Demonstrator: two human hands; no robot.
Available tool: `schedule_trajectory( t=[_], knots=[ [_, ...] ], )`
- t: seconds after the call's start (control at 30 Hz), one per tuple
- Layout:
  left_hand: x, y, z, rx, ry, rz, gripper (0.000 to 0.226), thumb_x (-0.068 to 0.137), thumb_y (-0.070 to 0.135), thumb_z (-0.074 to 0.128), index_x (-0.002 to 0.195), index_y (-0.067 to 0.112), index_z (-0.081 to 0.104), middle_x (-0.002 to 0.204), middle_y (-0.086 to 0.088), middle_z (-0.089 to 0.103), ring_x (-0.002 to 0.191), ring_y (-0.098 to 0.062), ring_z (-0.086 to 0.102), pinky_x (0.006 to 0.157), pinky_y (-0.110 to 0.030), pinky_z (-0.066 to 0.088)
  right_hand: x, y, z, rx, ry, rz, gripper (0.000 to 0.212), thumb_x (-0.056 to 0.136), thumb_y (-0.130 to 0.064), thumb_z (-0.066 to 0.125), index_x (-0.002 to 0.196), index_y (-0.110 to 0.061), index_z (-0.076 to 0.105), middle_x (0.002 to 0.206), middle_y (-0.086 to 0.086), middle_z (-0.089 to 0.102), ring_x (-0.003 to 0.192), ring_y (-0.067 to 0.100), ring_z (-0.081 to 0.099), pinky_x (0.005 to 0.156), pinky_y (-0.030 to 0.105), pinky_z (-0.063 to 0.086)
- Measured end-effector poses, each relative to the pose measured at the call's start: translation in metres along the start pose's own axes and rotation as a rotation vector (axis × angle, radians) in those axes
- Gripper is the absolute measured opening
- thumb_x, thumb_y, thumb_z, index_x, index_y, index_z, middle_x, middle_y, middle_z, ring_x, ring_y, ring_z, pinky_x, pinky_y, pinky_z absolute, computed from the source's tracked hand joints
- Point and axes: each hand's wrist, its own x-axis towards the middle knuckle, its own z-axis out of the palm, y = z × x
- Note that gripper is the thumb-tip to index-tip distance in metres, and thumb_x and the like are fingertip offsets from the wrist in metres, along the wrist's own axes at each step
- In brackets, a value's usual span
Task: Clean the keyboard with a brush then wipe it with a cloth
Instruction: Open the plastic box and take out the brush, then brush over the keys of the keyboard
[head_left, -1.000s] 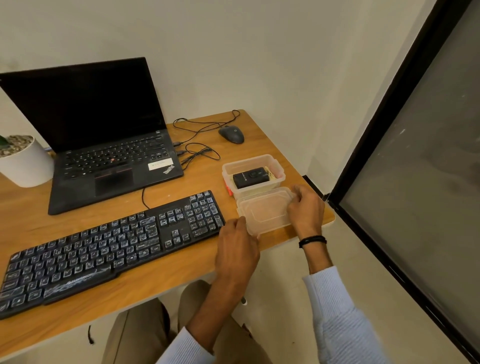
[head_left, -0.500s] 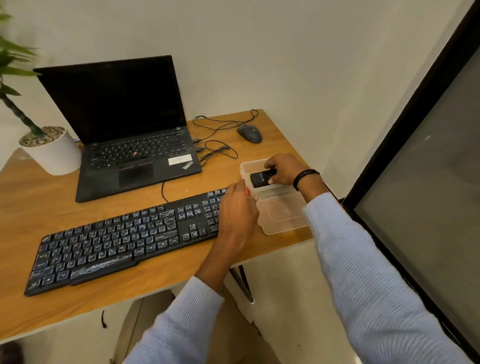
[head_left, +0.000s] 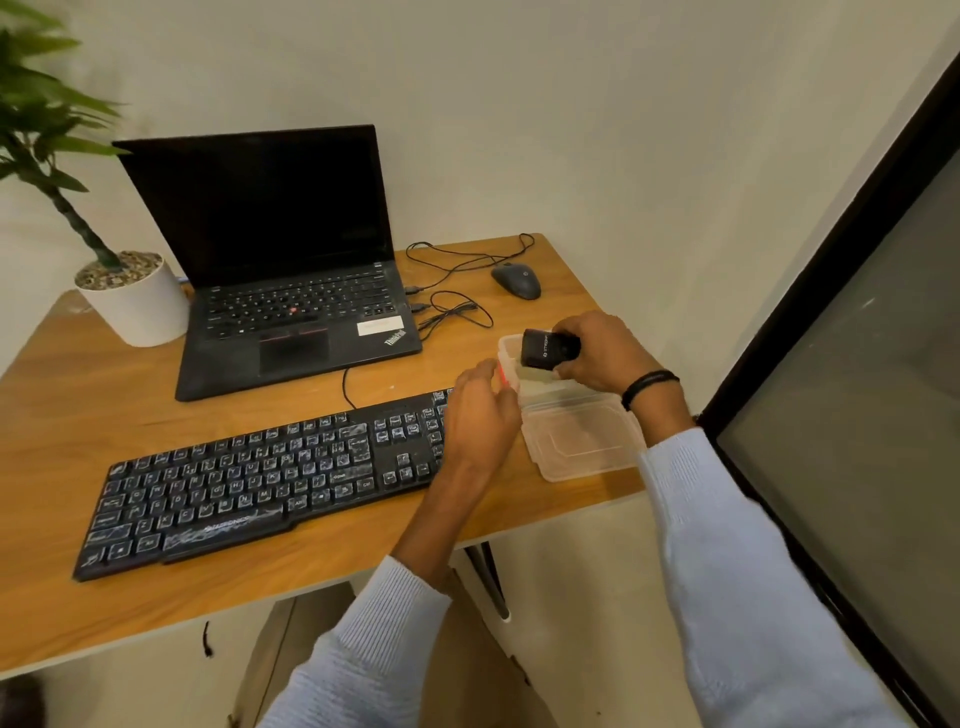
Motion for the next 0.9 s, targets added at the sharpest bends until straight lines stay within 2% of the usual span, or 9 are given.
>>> schedule_trajectory(
  t=[0.1,0.17,0.23,0.33,0.4,0.47,0.53,0.67,0.9],
  knots=[
    [-0.009,-0.006,-0.024,-0.285,0.047,-0.126,0.046,0.1,0.033,0.063,0.142,0.013,0.058,0.134,-0.001,0.065,0.108,-0.007,0.063,0.09,-0.027,0.052,-0.035,-0.033,0.004,0.257,0.141,0.031,0.047,0.071,-0.035,0.085,0.112,-0.022,0.066,0.103,-0.007,0.066,0.093,0.012,0.061,0.08,0.028,0.053],
    [-0.017,-0.011,-0.038,-0.475,0.038,-0.155,0.047,0.099,0.039,0.065,0.138,0.014,0.061,0.125,-0.002,0.07,0.106,-0.008,0.068,0.091,-0.033,0.059,-0.056,-0.061,0.014,0.448,0.195,0.042,0.051,0.072,-0.043,0.083,0.115,-0.025,0.063,0.105,-0.011,0.062,0.095,0.006,0.058,0.078,0.022,0.05],
    [-0.029,-0.016,-0.051,-0.627,0.008,-0.158,0.038,0.101,0.033,0.063,0.133,0.012,0.065,0.112,-0.004,0.075,0.101,-0.012,0.072,0.085,-0.029,0.061,-0.073,-0.086,0.029,0.575,0.188,0.051,0.055,0.073,-0.046,0.08,0.121,-0.027,0.06,0.108,-0.01,0.06,0.098,0.004,0.056,0.074,0.017,0.047],
    [-0.044,-0.026,-0.071,-0.688,0.006,-0.13,0.028,0.103,0.027,0.06,0.124,0.011,0.07,0.094,0.0,0.077,0.087,-0.01,0.073,0.072,-0.021,0.057,-0.091,-0.116,0.051,0.671,0.169,0.084,0.053,0.074,-0.049,0.078,0.121,-0.031,0.06,0.108,-0.01,0.059,0.095,-0.001,0.056,0.07,0.012,0.046],
    [-0.053,-0.033,-0.082,-0.69,0.002,-0.135,0.027,0.103,0.028,0.059,0.121,0.012,0.072,0.092,-0.001,0.076,0.087,-0.015,0.073,0.073,-0.028,0.058,-0.1,-0.131,0.06,0.72,0.186,0.097,0.049,0.074,-0.049,0.078,0.117,-0.031,0.061,0.105,-0.013,0.06,0.092,-0.002,0.058,0.069,0.012,0.048],
    [-0.06,-0.04,-0.092,-0.715,-0.012,-0.148,0.024,0.103,0.029,0.059,0.117,0.013,0.073,0.098,-0.011,0.075,0.097,-0.03,0.072,0.082,-0.045,0.061,-0.108,-0.142,0.063,0.828,0.16,0.094,0.048,0.076,-0.044,0.079,0.118,-0.031,0.061,0.104,-0.017,0.062,0.095,-0.001,0.06,0.076,0.017,0.054],
    [-0.065,-0.046,-0.102,-0.728,-0.002,-0.159,0.023,0.103,0.03,0.059,0.11,0.015,0.074,0.1,-0.015,0.074,0.099,-0.035,0.07,0.089,-0.056,0.058,-0.117,-0.151,0.066,1.013,0.095,0.066,0.045,0.08,-0.036,0.078,0.12,-0.027,0.062,0.107,-0.012,0.067,0.1,0.005,0.065,0.083,0.029,0.058],
    [-0.072,-0.053,-0.121,-0.746,0.005,-0.16,0.03,0.103,0.035,0.057,0.115,0.015,0.074,0.103,-0.008,0.077,0.101,-0.033,0.071,0.093,-0.054,0.057,-0.131,-0.165,0.067,1.413,-0.019,0.0,0.038,0.091,-0.019,0.067,0.128,-0.013,0.06,0.115,0.004,0.07,0.107,0.021,0.068,0.087,0.042,0.057],
    [-0.077,-0.061,-0.142,-0.759,0.055,-0.156,0.028,0.102,0.034,0.059,0.117,0.015,0.074,0.106,-0.007,0.077,0.103,-0.028,0.073,0.095,-0.058,0.056,-0.13,-0.19,0.07,1.479,-0.084,-0.026,0.037,0.094,-0.015,0.063,0.131,-0.011,0.058,0.121,0.009,0.068,0.114,0.027,0.064,0.095,0.045,0.053]
  ],
)
